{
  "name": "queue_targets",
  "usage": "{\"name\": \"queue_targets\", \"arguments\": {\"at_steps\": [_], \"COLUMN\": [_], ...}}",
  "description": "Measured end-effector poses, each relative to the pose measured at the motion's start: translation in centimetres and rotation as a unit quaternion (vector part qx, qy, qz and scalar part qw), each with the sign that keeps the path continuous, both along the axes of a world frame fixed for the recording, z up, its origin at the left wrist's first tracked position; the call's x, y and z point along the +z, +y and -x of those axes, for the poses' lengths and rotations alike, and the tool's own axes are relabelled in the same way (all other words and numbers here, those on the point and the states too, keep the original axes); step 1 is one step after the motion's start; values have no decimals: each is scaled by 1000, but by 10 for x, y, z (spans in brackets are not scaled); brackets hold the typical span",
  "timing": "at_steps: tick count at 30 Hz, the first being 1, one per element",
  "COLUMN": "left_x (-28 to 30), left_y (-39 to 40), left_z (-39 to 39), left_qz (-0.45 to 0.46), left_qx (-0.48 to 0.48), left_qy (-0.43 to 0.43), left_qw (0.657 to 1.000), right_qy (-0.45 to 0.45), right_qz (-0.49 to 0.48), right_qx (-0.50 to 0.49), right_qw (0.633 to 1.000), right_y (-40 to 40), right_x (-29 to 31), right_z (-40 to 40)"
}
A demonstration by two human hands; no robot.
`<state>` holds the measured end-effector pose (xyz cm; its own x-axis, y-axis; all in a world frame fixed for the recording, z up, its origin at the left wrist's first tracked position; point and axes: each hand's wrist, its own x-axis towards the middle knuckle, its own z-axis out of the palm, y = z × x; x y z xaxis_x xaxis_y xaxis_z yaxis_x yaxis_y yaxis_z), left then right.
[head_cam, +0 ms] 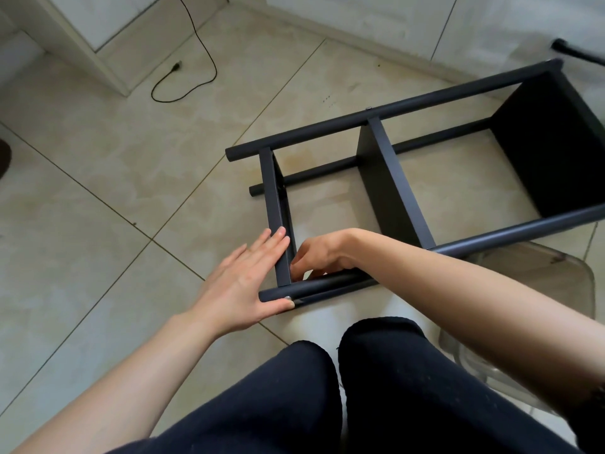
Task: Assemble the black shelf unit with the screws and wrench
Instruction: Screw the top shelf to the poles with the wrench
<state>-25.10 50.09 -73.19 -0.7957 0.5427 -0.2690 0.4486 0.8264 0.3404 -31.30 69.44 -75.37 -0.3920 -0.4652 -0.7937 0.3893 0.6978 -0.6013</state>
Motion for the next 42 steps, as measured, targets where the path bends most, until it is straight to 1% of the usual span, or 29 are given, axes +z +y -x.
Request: {"name": "queue_targets", "arguments": {"at_steps": [4, 6, 9, 11, 13, 14, 15, 17, 18, 20, 22, 23, 25, 26, 28, 32, 35, 36, 37, 40, 42], "left_x": [-1, -1, -1, -2, -4, -6, -6, -7, -7, -7, -7, -7, -6, -6, -4, 4, 12, 15, 20, 32, 45], "left_y": [1, 2, 7, 11, 13, 14, 15, 20, 23, 29, 34, 36, 41, 43, 45, 50, 55, 56, 56, 55, 54], "left_z": [-4, -7, -17, -24, -32, -36, -40, -47, -50, -55, -57, -59, -60, -61, -59, -54, -49, -46, -41, -27, -13], "left_qz": [-5, -26, -70, -128, -200, -244, -291, -381, -415, -469, -508, -519, -531, -535, -543, -599, -627, -631, -631, -606, -597], "left_qx": [9, 38, 138, 245, 357, 405, 449, 521, 547, 576, 591, 598, 612, 616, 614, 583, 560, 554, 546, 527, 511], "left_qy": [-2, -12, -57, -94, -140, -172, -207, -264, -282, -307, -325, -330, -330, -326, -317, -300, -277, -265, -247, -193, -154], "left_qw": [1000, 999, 986, 957, 902, 864, 819, 717, 670, 595, 535, 515, 486, 478, 477, 459, 465, 475, 492, 565, 599], "right_qy": [41, 102, 210, 252, 280, 298, 322, 364, 371, 369, 364, 363, 363, 365, 368, 399, 418, 425, 433, 431, 437], "right_qz": [-37, -58, -96, -111, -129, -145, -165, -194, -201, -210, -217, -222, -222, -215, -193, -160, -140, -133, -127, -111, -102], "right_qx": [15, 30, 44, 69, 99, 116, 133, 156, 159, 159, 161, 162, 151, 136, 101, 66, 36, 23, 10, -30, -54], "right_qw": [998, 993, 972, 959, 946, 936, 923, 898, 892, 891, 891, 891, 892, 896, 904, 900, 897, 895, 892, 895, 892], "right_y": [-1, 0, 10, 23, 36, 41, 45, 48, 50, 54, 58, 61, 65, 67, 70, 72, 72, 73, 73, 70, 67], "right_x": [8, 16, 29, 38, 47, 50, 53, 56, 56, 58, 57, 56, 52, 50, 48, 45, 49, 52, 57, 74, 89], "right_z": [-4, -7, -18, -31, -45, -51, -56, -63, -65, -66, -67, -67, -68, -67, -66, -63, -59, -58, -55, -44, -35]}}
